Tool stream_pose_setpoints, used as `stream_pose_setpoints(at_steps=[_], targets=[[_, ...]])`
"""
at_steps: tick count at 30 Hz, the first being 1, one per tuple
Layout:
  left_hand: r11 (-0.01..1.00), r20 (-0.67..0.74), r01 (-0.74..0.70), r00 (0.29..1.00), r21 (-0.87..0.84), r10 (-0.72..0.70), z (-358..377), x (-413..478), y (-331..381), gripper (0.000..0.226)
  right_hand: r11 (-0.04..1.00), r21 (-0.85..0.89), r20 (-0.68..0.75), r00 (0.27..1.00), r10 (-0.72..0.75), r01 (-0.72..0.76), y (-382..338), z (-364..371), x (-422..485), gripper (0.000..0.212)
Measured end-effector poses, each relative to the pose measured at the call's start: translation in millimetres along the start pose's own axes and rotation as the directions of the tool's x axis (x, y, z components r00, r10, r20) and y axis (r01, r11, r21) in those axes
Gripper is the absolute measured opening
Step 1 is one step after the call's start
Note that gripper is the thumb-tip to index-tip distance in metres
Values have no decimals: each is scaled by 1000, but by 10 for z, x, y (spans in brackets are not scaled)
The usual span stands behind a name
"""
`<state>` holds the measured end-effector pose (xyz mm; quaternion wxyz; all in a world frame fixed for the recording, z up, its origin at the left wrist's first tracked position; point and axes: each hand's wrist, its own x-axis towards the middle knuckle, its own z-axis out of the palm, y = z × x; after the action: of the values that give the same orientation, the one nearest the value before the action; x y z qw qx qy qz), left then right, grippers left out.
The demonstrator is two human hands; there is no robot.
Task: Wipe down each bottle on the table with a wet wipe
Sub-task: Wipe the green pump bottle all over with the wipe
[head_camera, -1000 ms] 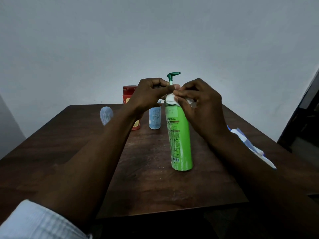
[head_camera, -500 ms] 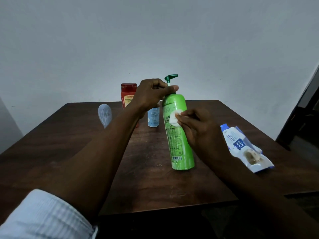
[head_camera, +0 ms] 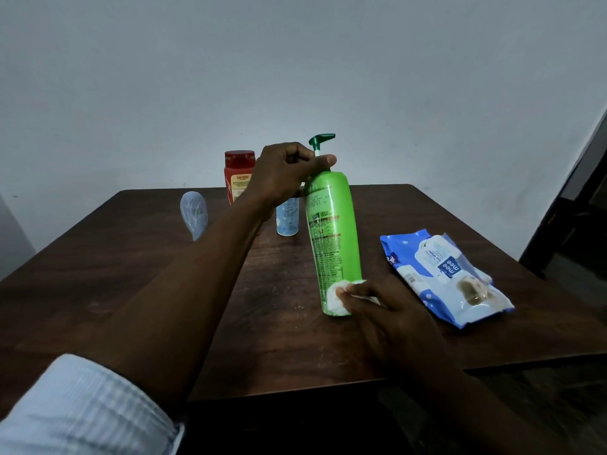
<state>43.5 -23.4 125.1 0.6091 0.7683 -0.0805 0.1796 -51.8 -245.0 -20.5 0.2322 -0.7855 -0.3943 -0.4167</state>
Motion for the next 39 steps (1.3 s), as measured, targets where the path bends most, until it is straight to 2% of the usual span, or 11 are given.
stream_pose_setpoints(at_steps=[8, 11, 16, 22, 24, 28, 36, 39], targets=[[1000, -18, 19, 1000, 5, -18, 16, 22, 3, 47, 999, 20, 32, 999, 44, -44, -49, -46, -70, 29], [999, -10, 40, 999, -4, -40, 1, 18, 9, 46, 991, 92, 54, 994, 95, -100, -14, -38, -85, 25], [999, 88, 26, 996, 34, -29, 8, -16, 95, 31, 976, 173, 42, 990, 131, -136, 1, -58, 37, 26], [997, 222, 73, 972, 32, -78, -56, 46, 154, 27, 972, 130, 10, 980, 198, -198, 49, -77, 363, 27], [997, 258, 71, 963, 34, -77, -76, 53, 168, 30, 973, 132, -11, 981, 194, -191, 113, -84, 513, 19], [998, 287, 53, 956, 44, -64, -60, 42, 191, 35, 976, 154, -50, 986, 160, -151, 221, -62, 855, 21], [999, 273, 41, 961, 18, -45, -15, 23, 215, 28, 985, 148, -160, 980, 117, -93, 368, -83, 1466, 14], [1000, 217, 8, 976, -27, -2, 22, -3, 191, 25, 984, 146, -171, 978, 123, -98, 374, -68, 1454, 17]])
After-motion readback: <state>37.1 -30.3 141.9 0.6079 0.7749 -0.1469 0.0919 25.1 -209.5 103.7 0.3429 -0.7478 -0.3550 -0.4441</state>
